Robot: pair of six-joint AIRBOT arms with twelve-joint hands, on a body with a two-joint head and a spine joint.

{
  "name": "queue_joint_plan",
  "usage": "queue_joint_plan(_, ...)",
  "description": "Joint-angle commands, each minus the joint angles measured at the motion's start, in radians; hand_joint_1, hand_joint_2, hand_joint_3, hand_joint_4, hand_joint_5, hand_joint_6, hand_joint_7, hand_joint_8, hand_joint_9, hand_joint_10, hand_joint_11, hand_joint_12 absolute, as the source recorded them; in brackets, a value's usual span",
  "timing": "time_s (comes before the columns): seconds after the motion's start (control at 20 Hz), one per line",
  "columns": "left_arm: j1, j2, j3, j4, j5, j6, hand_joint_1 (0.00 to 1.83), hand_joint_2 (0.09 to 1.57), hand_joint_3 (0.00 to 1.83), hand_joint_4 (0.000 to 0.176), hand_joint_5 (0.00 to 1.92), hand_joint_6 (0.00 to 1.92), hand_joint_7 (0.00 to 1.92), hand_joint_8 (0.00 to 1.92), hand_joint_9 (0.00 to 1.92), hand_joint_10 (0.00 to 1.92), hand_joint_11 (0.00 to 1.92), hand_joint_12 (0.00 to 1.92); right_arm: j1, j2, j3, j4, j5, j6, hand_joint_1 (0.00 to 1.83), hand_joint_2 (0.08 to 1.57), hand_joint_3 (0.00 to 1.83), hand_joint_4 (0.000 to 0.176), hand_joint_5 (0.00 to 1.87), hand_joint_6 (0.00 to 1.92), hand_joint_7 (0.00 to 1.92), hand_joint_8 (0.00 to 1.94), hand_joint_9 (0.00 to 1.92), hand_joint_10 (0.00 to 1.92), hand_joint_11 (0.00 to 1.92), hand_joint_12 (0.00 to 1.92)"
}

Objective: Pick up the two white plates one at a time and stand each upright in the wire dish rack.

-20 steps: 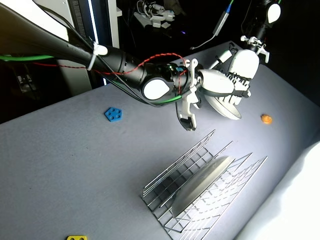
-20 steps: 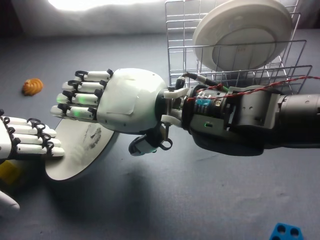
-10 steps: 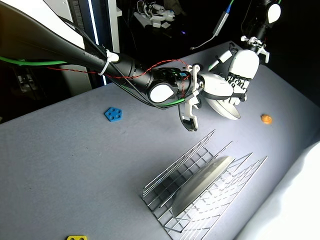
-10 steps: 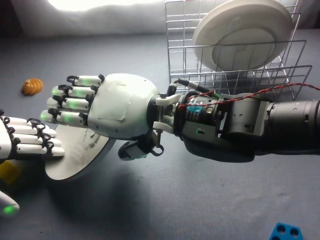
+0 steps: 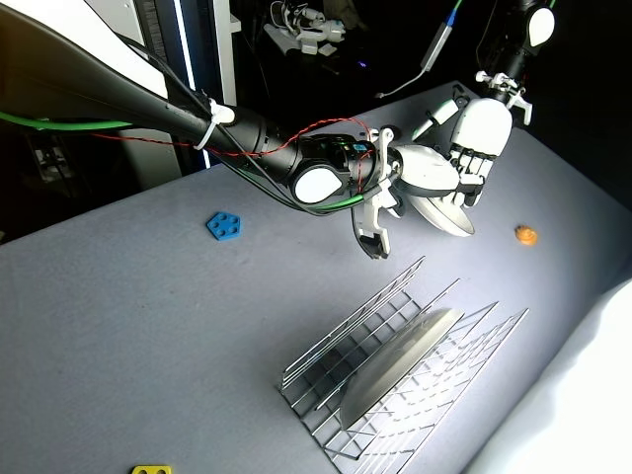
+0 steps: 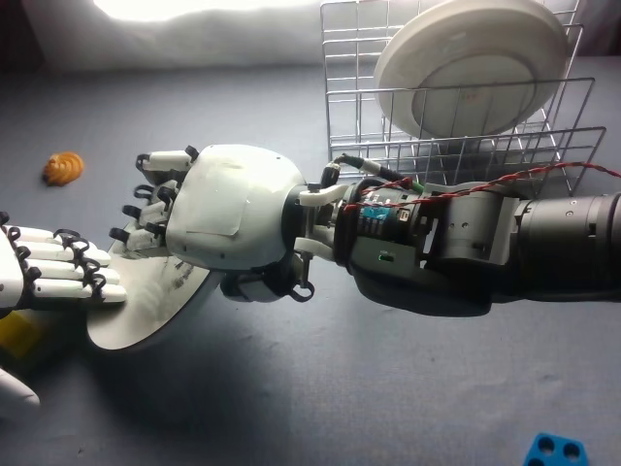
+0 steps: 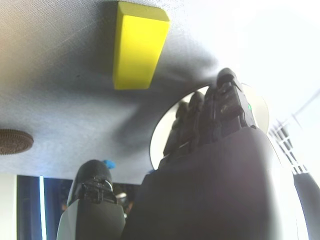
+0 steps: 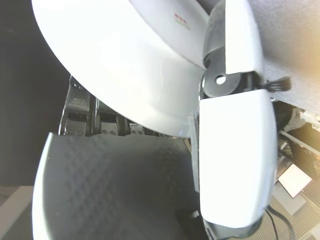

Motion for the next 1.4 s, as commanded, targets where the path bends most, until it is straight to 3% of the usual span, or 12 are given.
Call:
queue_joint_plan(0.0, 0.002, -0.013, 0.001, 0.006, -0.009, -0.006, 0.0, 1.1, 0.01, 0.0, 0.0, 0.0, 0.0, 0.0, 0.0, 0.0, 0.0, 0.0, 0.003, 0.001, 0.0, 0.007, 0.118, -0.005, 1.28, 1.03, 0.01, 0.0, 0.7, 0.05, 0.77, 0.03, 0.78, 0.09, 0.36, 1.2)
queue_joint_plan(0.15, 0.002, -0.013, 0.001, 0.006, -0.009, -0.006, 0.0, 1.09, 0.0, 0.0, 0.01, 0.0, 0.0, 0.0, 0.0, 0.0, 0.0, 0.0, 0.003, 0.003, -0.001, 0.007, 0.118, -0.006, 1.36, 1.08, 0.0, 0.0, 0.87, 0.04, 0.94, 0.02, 0.95, 0.08, 0.58, 1.12)
queue_joint_plan(0.2, 0.002, -0.012, 0.0, 0.006, -0.009, -0.006, 0.0, 1.09, 0.0, 0.0, 0.01, 0.0, 0.0, 0.0, 0.0, 0.0, 0.0, 0.0, 0.003, 0.005, -0.001, 0.006, 0.118, -0.006, 1.39, 1.04, 0.0, 0.0, 0.99, 0.7, 1.32, 0.01, 1.11, 0.65, 0.68, 1.15)
queue_joint_plan(0.25, 0.002, -0.012, -0.001, 0.006, -0.009, -0.006, 0.0, 1.09, 0.0, 0.0, 0.02, 0.01, 0.0, 0.0, 0.0, 0.0, 0.0, 0.0, 0.004, 0.006, -0.001, 0.004, 0.117, -0.006, 1.37, 1.13, 0.0, 0.0, 0.83, 1.12, 1.01, 0.77, 0.95, 1.09, 0.73, 1.13)
queue_joint_plan(0.3, 0.0, -0.01, -0.001, 0.006, -0.009, -0.006, 0.0, 1.1, 0.01, 0.0, 0.03, 0.01, 0.0, 0.0, 0.0, 0.0, 0.0, 0.0, 0.005, 0.008, -0.002, 0.001, 0.117, -0.006, 1.37, 1.13, 0.0, 0.0, 0.81, 1.18, 0.95, 0.95, 0.94, 1.16, 0.77, 1.15)
queue_joint_plan(0.5, -0.016, -0.004, -0.004, 0.006, -0.009, -0.006, 0.0, 1.11, 0.01, 0.0, 0.02, 0.0, 0.0, 0.0, 0.0, 0.0, 0.0, 0.0, 0.009, 0.022, -0.013, -0.008, 0.117, -0.006, 1.37, 1.12, 0.0, 0.0, 0.86, 1.12, 0.96, 1.01, 0.98, 1.09, 0.83, 1.17)
queue_joint_plan(0.55, -0.023, -0.002, -0.006, 0.006, -0.012, -0.006, 0.0, 1.11, 0.01, 0.0, 0.02, 0.0, 0.0, 0.0, 0.0, 0.0, 0.0, 0.0, 0.01, 0.026, -0.017, -0.014, 0.117, -0.006, 1.38, 1.1, 0.0, 0.0, 0.92, 1.04, 0.99, 0.97, 1.03, 1.0, 0.89, 1.14)
queue_joint_plan(0.75, -0.072, 0.017, -0.014, 0.007, -0.029, -0.005, 0.0, 1.1, 0.0, 0.0, 0.03, 0.01, 0.01, 0.0, 0.0, 0.0, 0.0, 0.0, 0.018, 0.053, -0.048, -0.028, 0.117, -0.006, 1.38, 1.08, 0.0, 0.0, 0.97, 0.96, 1.01, 0.94, 1.05, 0.95, 0.93, 1.1)
queue_joint_plan(1.05, -0.192, 0.059, -0.026, 0.007, -0.065, -0.005, 0.0, 1.11, 0.01, 0.0, 0.03, 0.0, 0.01, 0.0, 0.0, 0.0, 0.0, 0.0, 0.025, 0.134, -0.133, -0.029, 0.116, -0.006, 1.38, 1.09, 0.0, 0.0, 0.94, 1.02, 1.0, 0.94, 1.02, 1.0, 0.91, 1.1)
queue_joint_plan(1.35, -0.263, 0.086, -0.02, 0.006, -0.075, -0.003, 0.0, 1.11, 0.0, 0.0, 0.03, 0.01, 0.0, 0.0, 0.0, 0.0, 0.0, 0.0, 0.027, 0.253, -0.277, -0.028, 0.114, 0.01, 1.38, 1.09, 0.0, 0.0, 0.94, 1.05, 1.02, 0.91, 0.99, 1.02, 0.88, 1.09)
